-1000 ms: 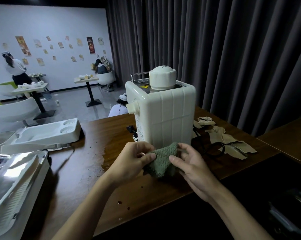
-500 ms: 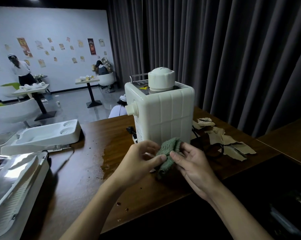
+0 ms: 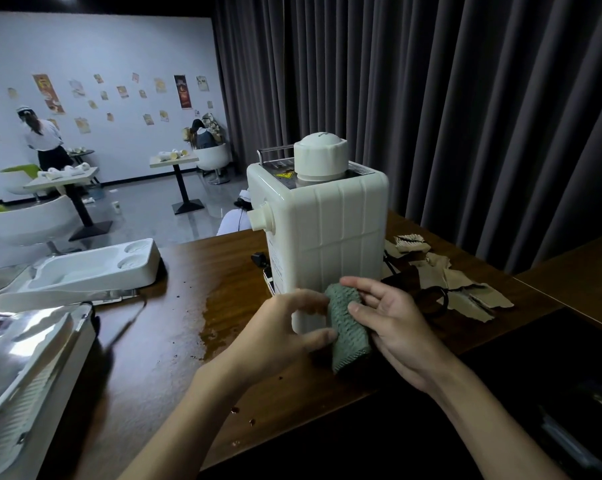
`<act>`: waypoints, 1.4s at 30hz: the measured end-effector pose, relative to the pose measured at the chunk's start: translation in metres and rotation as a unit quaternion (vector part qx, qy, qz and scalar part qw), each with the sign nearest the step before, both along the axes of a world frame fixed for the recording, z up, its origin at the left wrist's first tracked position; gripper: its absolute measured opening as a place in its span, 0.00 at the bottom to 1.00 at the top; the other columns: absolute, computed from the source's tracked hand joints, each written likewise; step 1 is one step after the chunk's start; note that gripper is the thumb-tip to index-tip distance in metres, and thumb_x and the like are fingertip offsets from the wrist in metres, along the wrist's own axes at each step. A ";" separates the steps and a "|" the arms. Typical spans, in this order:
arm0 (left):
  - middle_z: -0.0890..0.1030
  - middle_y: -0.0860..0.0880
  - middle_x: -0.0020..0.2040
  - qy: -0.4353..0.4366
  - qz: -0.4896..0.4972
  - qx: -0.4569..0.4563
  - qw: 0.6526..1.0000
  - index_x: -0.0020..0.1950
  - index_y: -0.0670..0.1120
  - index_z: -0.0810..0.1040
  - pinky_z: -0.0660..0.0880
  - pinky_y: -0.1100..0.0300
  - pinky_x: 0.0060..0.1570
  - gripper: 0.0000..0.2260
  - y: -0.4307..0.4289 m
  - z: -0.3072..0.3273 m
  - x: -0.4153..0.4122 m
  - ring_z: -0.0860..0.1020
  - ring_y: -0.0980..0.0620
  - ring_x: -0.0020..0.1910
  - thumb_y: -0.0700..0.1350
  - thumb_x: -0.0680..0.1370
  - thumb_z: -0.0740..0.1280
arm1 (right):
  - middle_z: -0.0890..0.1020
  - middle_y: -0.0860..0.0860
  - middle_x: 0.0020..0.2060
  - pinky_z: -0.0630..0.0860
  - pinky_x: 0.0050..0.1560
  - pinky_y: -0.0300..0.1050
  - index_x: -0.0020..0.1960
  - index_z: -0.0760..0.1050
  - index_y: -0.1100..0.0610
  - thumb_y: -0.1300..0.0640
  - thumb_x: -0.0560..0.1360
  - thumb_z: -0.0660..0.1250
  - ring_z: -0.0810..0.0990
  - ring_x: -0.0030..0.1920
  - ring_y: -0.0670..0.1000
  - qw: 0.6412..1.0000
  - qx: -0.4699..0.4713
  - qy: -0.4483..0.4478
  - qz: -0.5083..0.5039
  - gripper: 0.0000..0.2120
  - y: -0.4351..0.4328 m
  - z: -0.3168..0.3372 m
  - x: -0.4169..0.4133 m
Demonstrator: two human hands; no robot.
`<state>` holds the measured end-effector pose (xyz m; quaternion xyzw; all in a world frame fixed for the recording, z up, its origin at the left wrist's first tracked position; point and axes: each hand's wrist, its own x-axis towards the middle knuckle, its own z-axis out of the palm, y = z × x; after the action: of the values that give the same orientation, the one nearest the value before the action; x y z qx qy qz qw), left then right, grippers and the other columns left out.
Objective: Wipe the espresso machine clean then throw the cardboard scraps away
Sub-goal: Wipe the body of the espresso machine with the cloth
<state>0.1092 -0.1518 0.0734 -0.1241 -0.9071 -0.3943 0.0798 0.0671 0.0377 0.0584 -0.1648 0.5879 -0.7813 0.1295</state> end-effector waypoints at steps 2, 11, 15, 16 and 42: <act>0.82 0.58 0.54 0.016 0.004 0.027 1.000 0.64 0.51 0.78 0.74 0.66 0.59 0.21 0.000 -0.002 -0.001 0.78 0.64 0.56 0.52 0.73 0.76 | 0.82 0.59 0.58 0.78 0.59 0.49 0.66 0.73 0.59 0.72 0.78 0.61 0.81 0.59 0.55 0.999 -0.021 -0.011 0.027 0.19 0.002 0.004 0.001; 0.84 0.54 0.48 0.028 -0.006 0.025 0.999 0.52 0.52 0.79 0.78 0.60 0.49 0.10 0.003 -0.002 -0.006 0.81 0.58 0.49 0.50 0.74 0.76 | 0.80 0.58 0.57 0.79 0.56 0.44 0.63 0.74 0.59 0.72 0.77 0.63 0.82 0.58 0.52 0.996 0.062 0.050 0.039 0.17 0.007 0.003 -0.001; 0.84 0.49 0.43 0.041 0.004 0.087 0.995 0.50 0.46 0.80 0.81 0.47 0.43 0.04 0.011 0.003 -0.005 0.82 0.49 0.42 0.45 0.77 0.71 | 0.78 0.53 0.58 0.78 0.57 0.45 0.57 0.76 0.52 0.55 0.74 0.70 0.79 0.61 0.52 0.987 0.123 0.100 0.005 0.12 0.007 -0.004 -0.003; 0.84 0.48 0.43 0.048 0.017 0.113 0.992 0.49 0.46 0.80 0.81 0.46 0.42 0.04 0.013 0.004 -0.006 0.83 0.48 0.42 0.45 0.78 0.71 | 0.79 0.53 0.60 0.77 0.60 0.47 0.61 0.75 0.51 0.54 0.72 0.71 0.79 0.62 0.52 0.994 0.082 0.069 0.036 0.18 0.007 -0.006 -0.002; 0.54 0.55 0.80 0.216 0.066 -0.247 0.942 0.81 0.56 0.49 0.58 0.45 0.77 0.49 -0.045 0.074 -0.040 0.54 0.51 0.79 0.46 0.71 0.78 | 0.71 0.56 0.63 0.73 0.52 0.38 0.65 0.72 0.63 0.56 0.73 0.73 0.75 0.60 0.54 0.833 0.346 0.162 -0.400 0.24 -0.038 -0.071 -0.022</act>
<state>0.0690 -0.1970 0.1470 -0.1623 -0.9429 -0.1153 0.2668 0.0450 0.0001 -0.0125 0.0157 0.8469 -0.4729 -0.2427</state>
